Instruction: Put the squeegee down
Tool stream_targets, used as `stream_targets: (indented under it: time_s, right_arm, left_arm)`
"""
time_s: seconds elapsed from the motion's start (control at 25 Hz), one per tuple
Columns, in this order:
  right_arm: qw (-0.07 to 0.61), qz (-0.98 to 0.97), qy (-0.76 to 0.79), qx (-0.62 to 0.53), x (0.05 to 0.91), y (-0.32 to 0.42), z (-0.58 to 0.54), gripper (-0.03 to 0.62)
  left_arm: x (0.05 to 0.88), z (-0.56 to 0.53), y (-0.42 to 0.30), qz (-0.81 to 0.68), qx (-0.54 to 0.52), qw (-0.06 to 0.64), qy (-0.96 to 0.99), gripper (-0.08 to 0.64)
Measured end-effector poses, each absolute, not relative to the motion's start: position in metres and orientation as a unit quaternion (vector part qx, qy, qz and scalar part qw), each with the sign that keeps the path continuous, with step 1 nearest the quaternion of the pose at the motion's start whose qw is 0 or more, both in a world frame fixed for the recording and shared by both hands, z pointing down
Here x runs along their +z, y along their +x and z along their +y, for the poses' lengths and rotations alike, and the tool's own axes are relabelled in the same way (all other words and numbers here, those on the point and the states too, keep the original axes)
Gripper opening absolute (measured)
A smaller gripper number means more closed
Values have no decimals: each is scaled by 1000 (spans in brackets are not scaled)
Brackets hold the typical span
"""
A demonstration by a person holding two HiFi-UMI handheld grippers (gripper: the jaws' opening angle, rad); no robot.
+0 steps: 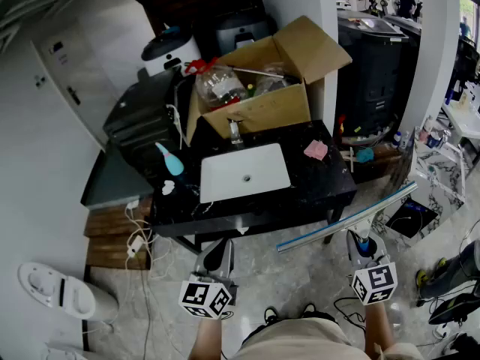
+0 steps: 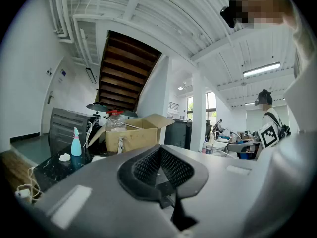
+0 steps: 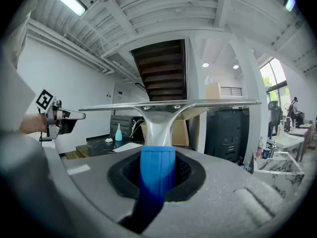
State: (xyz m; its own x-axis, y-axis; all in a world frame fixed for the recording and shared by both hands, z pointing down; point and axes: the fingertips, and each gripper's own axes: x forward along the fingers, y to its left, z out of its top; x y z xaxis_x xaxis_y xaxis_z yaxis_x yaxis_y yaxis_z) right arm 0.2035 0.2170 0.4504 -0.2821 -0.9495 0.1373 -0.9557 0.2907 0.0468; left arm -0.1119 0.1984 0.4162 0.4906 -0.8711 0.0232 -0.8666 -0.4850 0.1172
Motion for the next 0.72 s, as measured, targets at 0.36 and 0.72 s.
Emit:
stream_targets:
  time_s: [0.36, 0.72]
  right_arm:
    - [72, -800, 594, 45, 468, 211, 217, 51]
    - [79, -808, 578, 81, 503, 237, 205, 51]
  left_arm:
    - [444, 202, -91, -494, 6, 80, 866, 15]
    - [458, 195, -62, -494, 28, 96, 863, 15]
